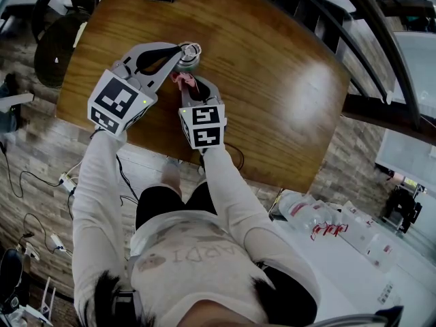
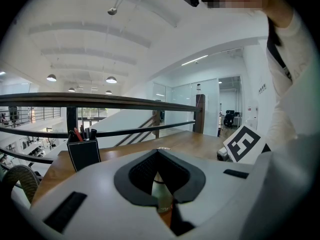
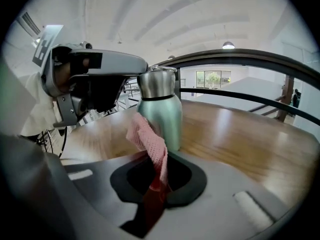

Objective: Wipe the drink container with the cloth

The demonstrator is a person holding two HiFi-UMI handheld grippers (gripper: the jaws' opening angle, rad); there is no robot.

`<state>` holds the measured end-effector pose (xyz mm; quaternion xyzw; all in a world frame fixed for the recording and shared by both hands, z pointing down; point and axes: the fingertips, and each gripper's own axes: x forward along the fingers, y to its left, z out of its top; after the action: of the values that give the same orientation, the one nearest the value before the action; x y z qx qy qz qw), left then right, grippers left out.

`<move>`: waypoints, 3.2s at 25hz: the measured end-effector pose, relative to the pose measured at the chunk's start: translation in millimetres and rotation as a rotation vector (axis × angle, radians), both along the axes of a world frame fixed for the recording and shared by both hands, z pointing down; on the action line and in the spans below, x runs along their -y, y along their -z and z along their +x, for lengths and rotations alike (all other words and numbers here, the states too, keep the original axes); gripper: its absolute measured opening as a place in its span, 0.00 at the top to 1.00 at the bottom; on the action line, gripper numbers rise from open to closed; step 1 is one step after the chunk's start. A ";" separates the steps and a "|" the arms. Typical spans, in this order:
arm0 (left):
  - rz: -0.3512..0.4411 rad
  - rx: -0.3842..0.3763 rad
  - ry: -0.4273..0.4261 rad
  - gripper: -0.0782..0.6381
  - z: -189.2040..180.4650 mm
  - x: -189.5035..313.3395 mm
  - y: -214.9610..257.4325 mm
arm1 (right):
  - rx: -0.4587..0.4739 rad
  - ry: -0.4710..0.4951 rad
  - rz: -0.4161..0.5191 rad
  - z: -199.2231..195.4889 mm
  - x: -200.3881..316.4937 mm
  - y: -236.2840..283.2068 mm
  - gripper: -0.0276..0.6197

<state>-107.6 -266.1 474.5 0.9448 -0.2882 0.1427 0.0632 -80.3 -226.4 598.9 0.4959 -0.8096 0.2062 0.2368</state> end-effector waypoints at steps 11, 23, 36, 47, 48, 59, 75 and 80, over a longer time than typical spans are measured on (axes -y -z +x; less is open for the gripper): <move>-0.002 -0.007 -0.001 0.88 1.2 -1.0 2.4 | 0.012 -0.128 0.007 35.3 23.9 3.3 0.90; -0.004 -0.015 0.002 0.88 1.5 -0.4 5.5 | 0.014 -0.134 0.039 40.6 34.8 18.8 0.90; 0.001 0.014 0.065 0.88 0.9 -0.1 5.9 | 0.070 -0.089 0.066 38.1 23.9 41.8 0.90; 0.040 0.021 0.264 0.88 -16.4 -30.8 27.6 | 0.166 -0.017 0.126 51.9 -5.5 86.7 0.90; 0.040 0.025 0.271 0.88 -16.8 -36.5 29.6 | 0.172 -0.008 0.133 52.5 -8.2 92.2 0.90; 0.043 -0.009 0.421 0.88 -26.9 -96.2 58.6 | 0.216 0.078 0.218 62.2 -44.3 150.7 0.90; 0.136 -0.080 0.546 0.89 -16.1 -159.4 113.6 | 0.273 0.156 0.335 87.4 -94.0 219.8 0.90; 0.171 -0.109 0.573 0.89 -10.4 -179.1 134.4 | 0.286 0.169 0.366 98.0 -111.0 235.2 0.90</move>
<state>-118.0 -87.0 340.2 0.8333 -0.5500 0.0431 0.0364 17.6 -115.4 363.6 0.4267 -0.8974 0.1039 0.0424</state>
